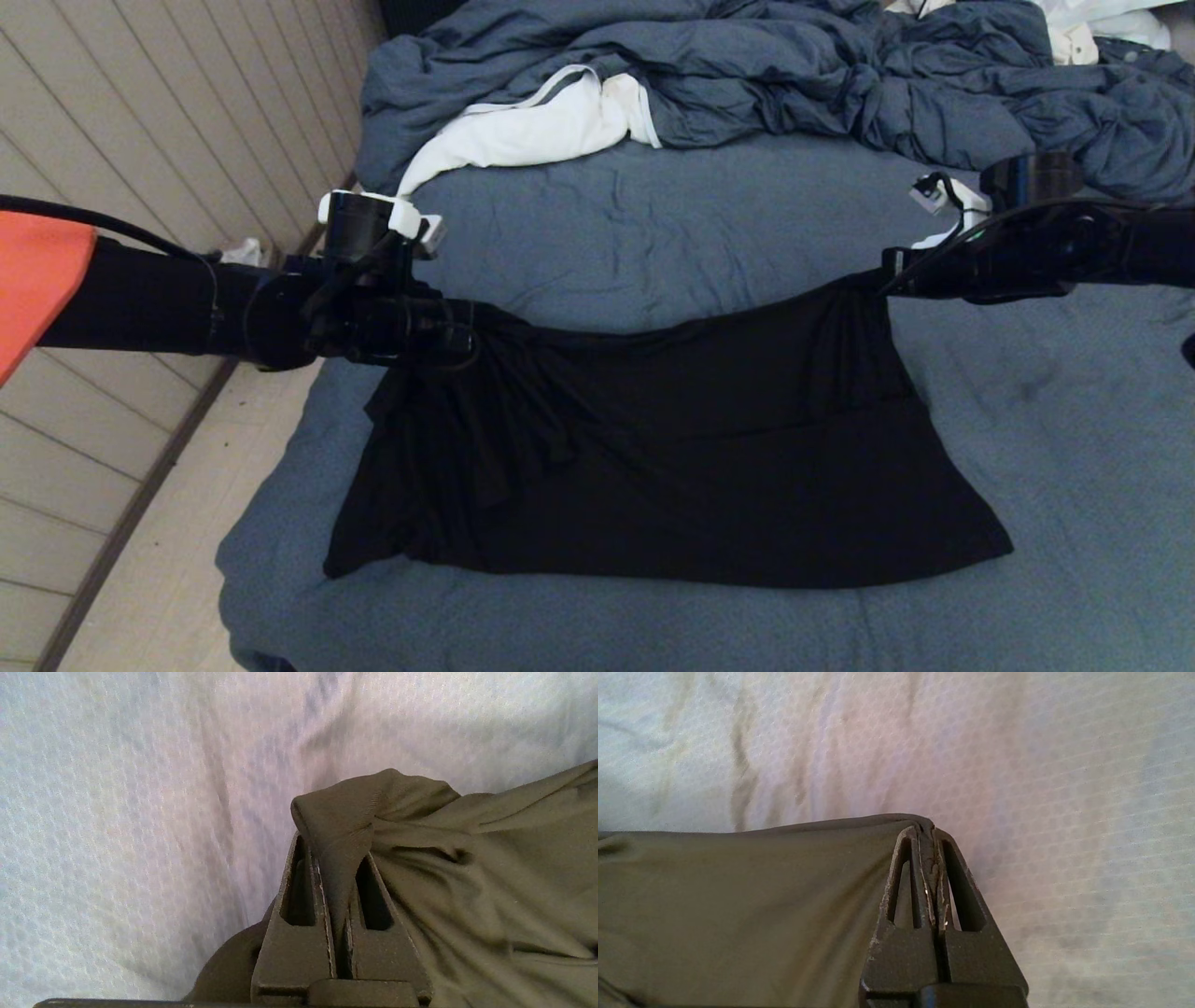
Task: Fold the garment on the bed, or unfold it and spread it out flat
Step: Fold the black T-shirt
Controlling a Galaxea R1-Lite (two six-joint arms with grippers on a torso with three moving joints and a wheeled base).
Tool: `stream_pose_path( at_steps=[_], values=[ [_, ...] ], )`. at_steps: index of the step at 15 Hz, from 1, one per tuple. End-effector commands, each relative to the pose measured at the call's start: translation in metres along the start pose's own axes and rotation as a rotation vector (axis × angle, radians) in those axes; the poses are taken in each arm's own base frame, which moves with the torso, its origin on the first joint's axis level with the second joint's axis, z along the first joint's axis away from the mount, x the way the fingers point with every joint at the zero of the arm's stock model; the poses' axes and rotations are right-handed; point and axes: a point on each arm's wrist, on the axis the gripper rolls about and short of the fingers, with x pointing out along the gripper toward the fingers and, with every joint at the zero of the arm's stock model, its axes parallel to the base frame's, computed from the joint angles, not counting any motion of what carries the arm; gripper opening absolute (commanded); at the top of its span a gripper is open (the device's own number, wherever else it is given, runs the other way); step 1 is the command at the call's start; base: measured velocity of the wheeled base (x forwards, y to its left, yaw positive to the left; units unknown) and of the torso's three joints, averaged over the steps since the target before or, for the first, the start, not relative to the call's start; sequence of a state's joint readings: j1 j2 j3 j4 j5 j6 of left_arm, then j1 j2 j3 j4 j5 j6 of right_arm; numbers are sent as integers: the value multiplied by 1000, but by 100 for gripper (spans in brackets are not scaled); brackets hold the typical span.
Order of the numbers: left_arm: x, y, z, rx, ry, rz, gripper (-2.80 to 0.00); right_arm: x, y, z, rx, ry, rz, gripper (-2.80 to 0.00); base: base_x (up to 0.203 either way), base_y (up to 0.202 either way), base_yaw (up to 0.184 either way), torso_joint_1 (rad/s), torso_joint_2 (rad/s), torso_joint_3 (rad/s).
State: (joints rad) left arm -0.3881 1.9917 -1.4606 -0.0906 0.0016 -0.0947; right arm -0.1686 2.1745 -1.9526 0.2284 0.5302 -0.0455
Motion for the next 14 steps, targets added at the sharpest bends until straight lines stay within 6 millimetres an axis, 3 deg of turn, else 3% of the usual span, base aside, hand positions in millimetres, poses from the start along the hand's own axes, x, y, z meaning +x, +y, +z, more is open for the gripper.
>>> stream_pose_path(
  at_steps=[1,4,7,14],
  values=[
    [4,3,8,-6,-15,6,-280,-1,4,4,-15,-21,0,-280,0,0,0,0,0,0],
    [0,4,16,-9,-47,15,-280,-9,9,11,4,-50,1,-280,0,0,0,0,0,0],
    [-10,5,6,-7,-21,41,-280,-28,21,10,10,-37,6,-280,0,0,0,0,0,0],
    [-44,0,-27,-1,-26,33,-280,-56,38,-36,-16,-7,17,-280,0,0,0,0,0,0]
  ],
)
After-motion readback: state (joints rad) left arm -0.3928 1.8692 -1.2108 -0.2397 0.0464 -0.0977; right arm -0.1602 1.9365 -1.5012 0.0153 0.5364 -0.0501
